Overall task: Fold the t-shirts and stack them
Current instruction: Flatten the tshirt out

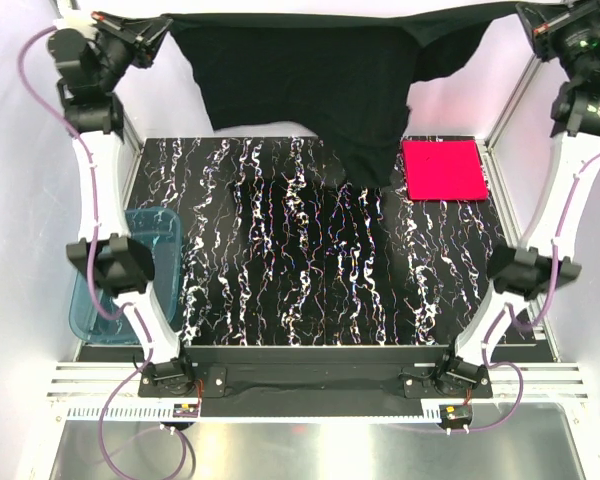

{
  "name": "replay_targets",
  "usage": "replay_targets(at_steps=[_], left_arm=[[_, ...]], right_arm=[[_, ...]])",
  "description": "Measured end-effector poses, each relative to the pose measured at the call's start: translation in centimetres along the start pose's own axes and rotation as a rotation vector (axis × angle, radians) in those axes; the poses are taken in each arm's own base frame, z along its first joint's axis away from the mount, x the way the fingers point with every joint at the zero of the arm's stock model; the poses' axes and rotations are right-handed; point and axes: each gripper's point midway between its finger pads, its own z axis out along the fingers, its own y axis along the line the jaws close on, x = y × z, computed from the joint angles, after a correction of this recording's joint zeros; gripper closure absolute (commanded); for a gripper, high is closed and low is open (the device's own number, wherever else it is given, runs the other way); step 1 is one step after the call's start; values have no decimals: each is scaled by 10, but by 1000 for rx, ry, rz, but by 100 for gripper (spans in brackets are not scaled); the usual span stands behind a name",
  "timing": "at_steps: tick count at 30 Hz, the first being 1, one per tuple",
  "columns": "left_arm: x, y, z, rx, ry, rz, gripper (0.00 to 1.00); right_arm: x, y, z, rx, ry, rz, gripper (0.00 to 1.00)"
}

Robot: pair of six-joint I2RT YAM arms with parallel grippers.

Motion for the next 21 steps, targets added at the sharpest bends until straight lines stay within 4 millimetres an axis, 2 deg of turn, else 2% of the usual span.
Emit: replay_targets(at_steps=[3,6,10,14,18,21], left_arm=[[4,-36,-26,16,-10,49,100],[13,-73,-61,23,-26,129,100],[33,-137,-125,47,-78,267,100],[56,-198,-193,82,-169,393,100],[69,-231,-245,61,-272,458,100],[73,-240,-273,17,-340,466,100]], right_arm=[[-9,30,-29,18,-50,-79,100],[-20,70,-74,34,-125,-192,100],[-34,140,-161,33,-287,-372,100],[-36,200,-253,19,-463,-536,100],[-34,260,-344,-22,-659,-667,100],[-31,284,-388,-42,-758,-719,100]])
